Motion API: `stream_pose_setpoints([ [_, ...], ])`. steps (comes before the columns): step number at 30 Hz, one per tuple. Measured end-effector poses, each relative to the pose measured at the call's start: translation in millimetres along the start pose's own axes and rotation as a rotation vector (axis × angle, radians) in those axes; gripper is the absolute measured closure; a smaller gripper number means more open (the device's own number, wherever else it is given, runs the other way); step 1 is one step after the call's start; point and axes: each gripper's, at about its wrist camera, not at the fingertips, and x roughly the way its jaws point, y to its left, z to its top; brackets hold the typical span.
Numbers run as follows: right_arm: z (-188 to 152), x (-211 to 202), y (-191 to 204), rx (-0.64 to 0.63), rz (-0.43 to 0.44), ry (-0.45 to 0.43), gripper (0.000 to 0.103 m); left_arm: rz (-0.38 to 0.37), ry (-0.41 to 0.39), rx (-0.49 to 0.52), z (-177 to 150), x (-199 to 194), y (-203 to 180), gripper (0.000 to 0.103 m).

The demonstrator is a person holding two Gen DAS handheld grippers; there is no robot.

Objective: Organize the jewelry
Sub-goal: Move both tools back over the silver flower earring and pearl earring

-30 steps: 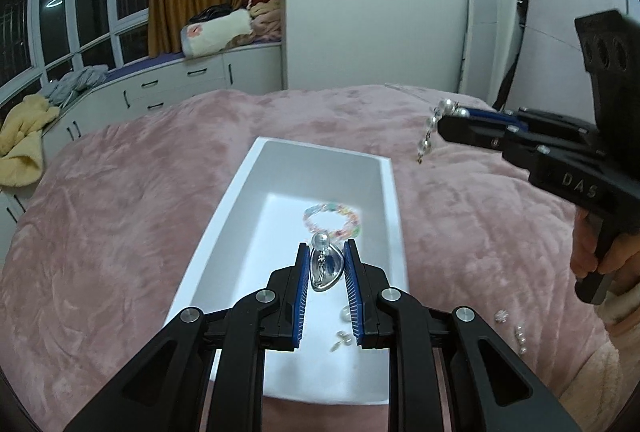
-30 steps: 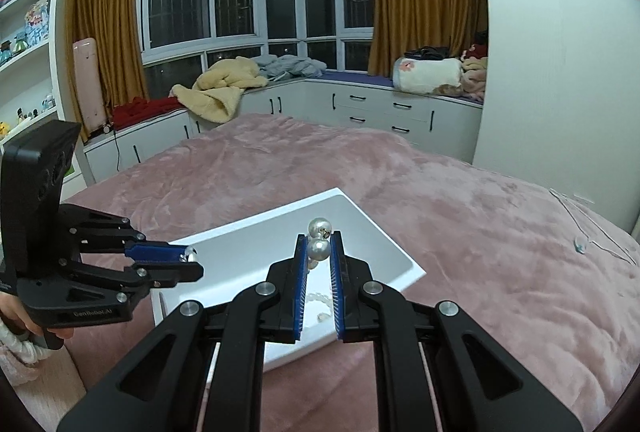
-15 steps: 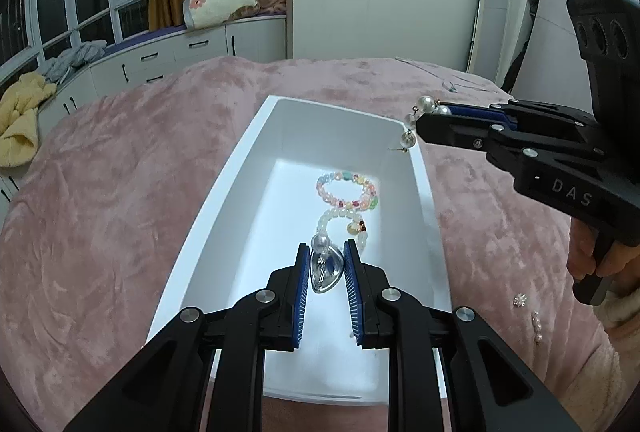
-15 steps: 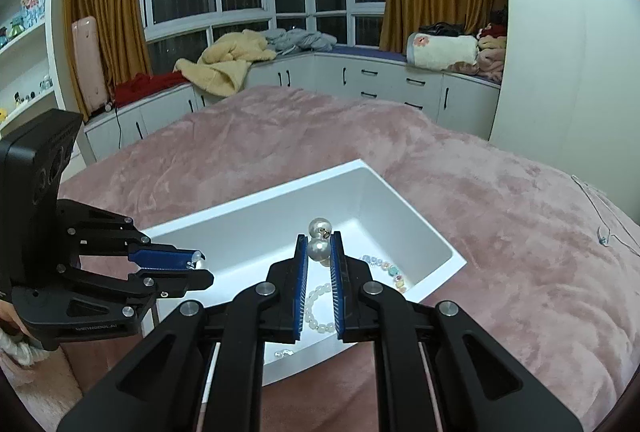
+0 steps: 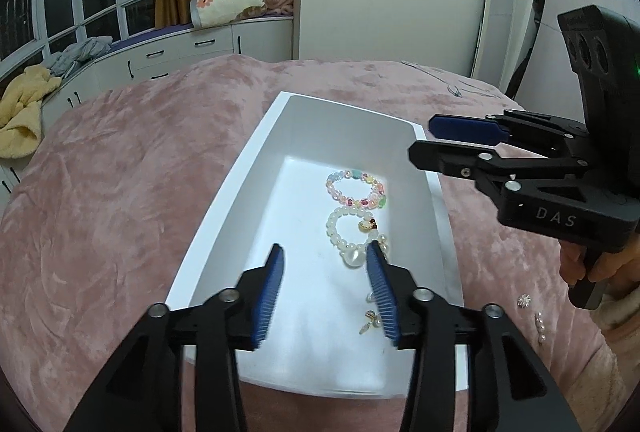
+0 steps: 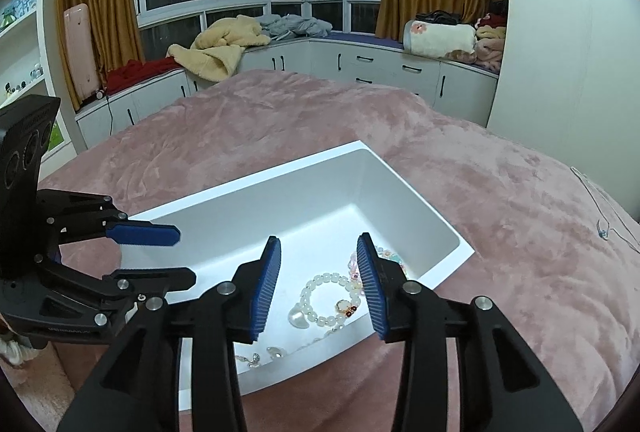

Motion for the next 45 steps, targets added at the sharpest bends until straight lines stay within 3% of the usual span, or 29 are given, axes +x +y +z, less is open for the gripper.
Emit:
stream_pose_setpoints([
  [3,0,-15,-7,0.014,-0.007,-0.023,0.053,0.002,-0.017,0.001,0,-6,-1,0.043],
  [13,-15,-85,-42,-0.011,-0.09,-0.055,0.047,-0.03,-0.083,0.071,9,-35,-41,0.03],
  [27,-96,-173,-78,-0.032,-0.17,-0.02,0.045,-0.132,-0.136,0.194,15,-46,-121,0.015],
  [28,-103,-178,-80,-0.025,-0.164,-0.022,0.045,-0.136,-0.14,0.201,15,-46,-126,0.011],
  [36,-155,-191,-84,-0.018,-0.093,0.01,0.045,-0.217,-0.162,0.302,3,-36,-175,0.01],
  [45,-204,-166,-74,-0.027,-0.017,0.121,0.046,-0.275,-0.056,0.337,-22,15,-208,0.01],
])
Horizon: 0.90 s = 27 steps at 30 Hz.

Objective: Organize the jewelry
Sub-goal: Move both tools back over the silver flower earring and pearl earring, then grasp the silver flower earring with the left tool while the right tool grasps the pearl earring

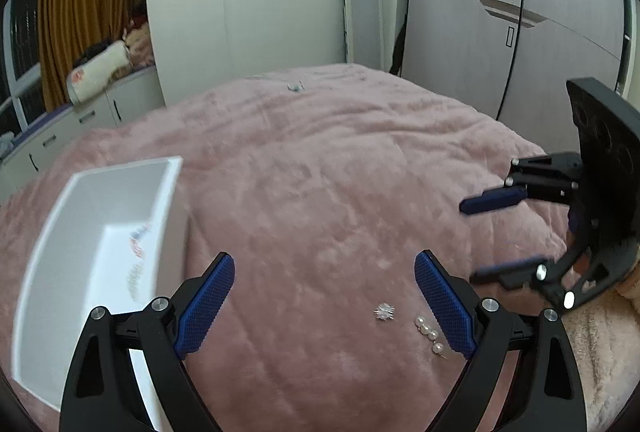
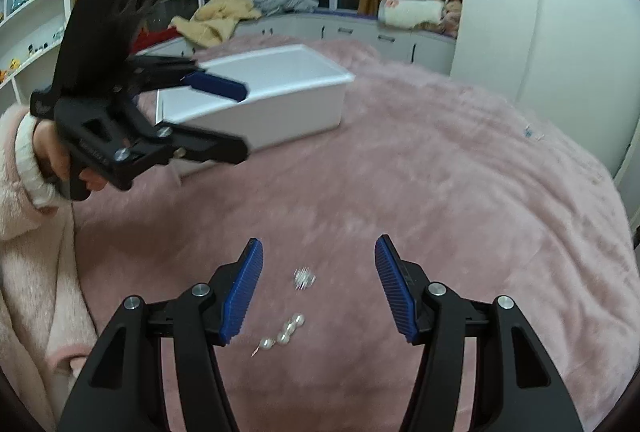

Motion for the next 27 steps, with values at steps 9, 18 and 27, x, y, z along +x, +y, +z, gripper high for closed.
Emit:
stream_pose_setpoints([
  [9,-36,33,11,-0.009,0.057,0.118,0.047,-0.064,0.051,-0.007,-14,45,-7,0.01],
  [18,-51,61,15,-0.033,0.095,0.191,0.048,-0.101,0.122,-0.018,-34,84,-14,0.01],
  [27,-67,81,14,-0.054,0.112,0.258,0.056,-0.125,0.177,0.045,-42,111,-31,0.02],
])
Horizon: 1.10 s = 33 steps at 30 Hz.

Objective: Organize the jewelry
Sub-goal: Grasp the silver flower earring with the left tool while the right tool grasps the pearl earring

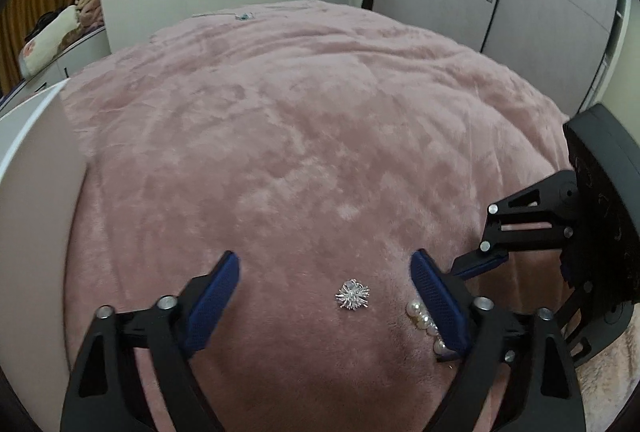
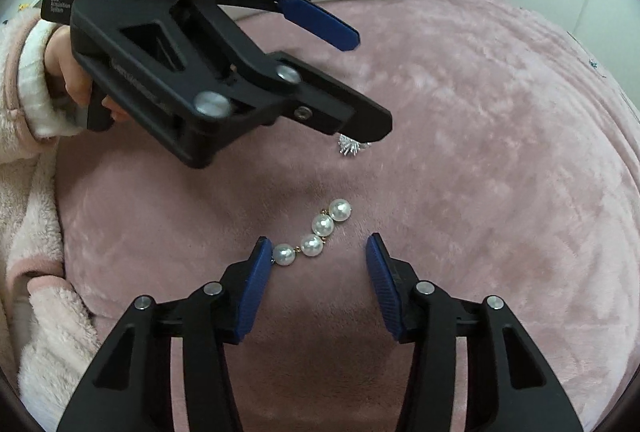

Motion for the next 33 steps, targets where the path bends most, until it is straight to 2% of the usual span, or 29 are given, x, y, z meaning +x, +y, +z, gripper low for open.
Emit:
stream_pose_setpoints([
  [2,-1,1,-3,0.011,-0.004,0.0,0.065,-0.003,0.027,0.012,-2,7,-2,0.028],
  [4,-3,1,-7,0.028,-0.003,-0.002,0.073,-0.004,0.051,0.026,-6,13,-3,0.041],
  [8,-6,-1,-11,0.053,0.007,-0.002,0.081,0.025,0.081,0.064,-15,22,-7,0.045],
  [14,-4,-1,-13,0.052,-0.009,-0.005,0.083,0.012,0.078,0.038,-12,22,-3,0.064],
  [15,-4,-1,-13,0.053,-0.02,-0.003,0.091,0.008,0.079,0.039,-12,22,-3,0.069],
  [18,-6,-3,-17,0.08,-0.03,-0.009,0.091,-0.004,0.085,0.057,-12,23,-8,0.078],
  [25,-8,-9,-21,0.103,-0.059,-0.022,0.091,-0.005,0.087,0.041,-12,24,-9,0.079],
  [33,-2,-23,-35,0.157,-0.097,-0.068,0.091,0.029,0.089,0.017,-15,6,1,0.079],
])
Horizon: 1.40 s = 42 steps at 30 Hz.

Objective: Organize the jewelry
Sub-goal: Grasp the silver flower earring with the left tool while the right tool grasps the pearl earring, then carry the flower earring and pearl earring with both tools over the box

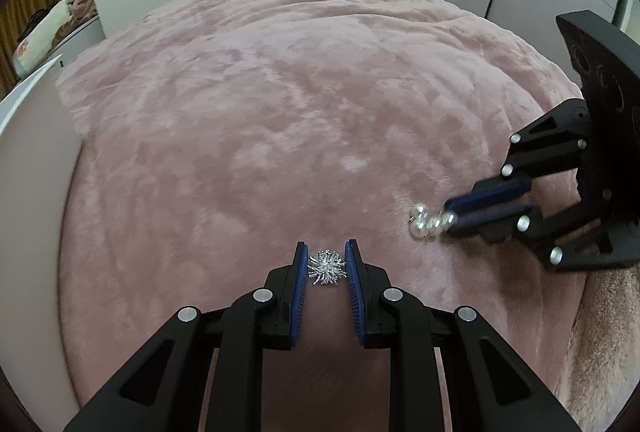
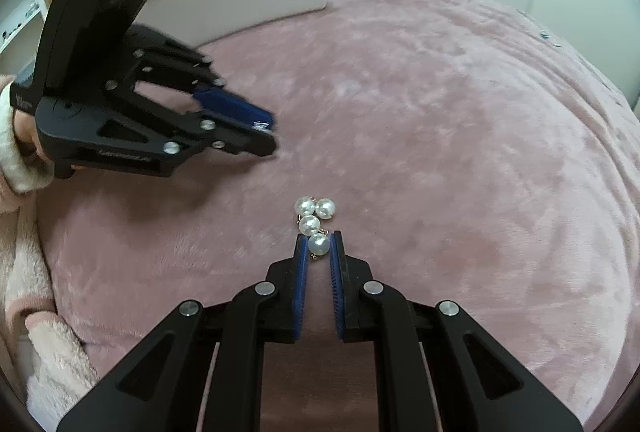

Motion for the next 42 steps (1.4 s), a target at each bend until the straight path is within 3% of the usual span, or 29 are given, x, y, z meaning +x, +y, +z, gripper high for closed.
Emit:
stream_pose_setpoints([
  [16,41,-54,2,-0.004,-0.094,-0.129,0.091,0.107,-0.074,-0.069,-11,-65,30,0.079],
  [30,122,-90,33,-0.096,-0.134,-0.266,0.091,0.19,-0.206,-0.118,-10,-155,62,0.079],
  [42,198,-93,84,-0.209,-0.103,-0.349,0.091,0.319,-0.249,-0.218,-25,-220,118,0.079],
])
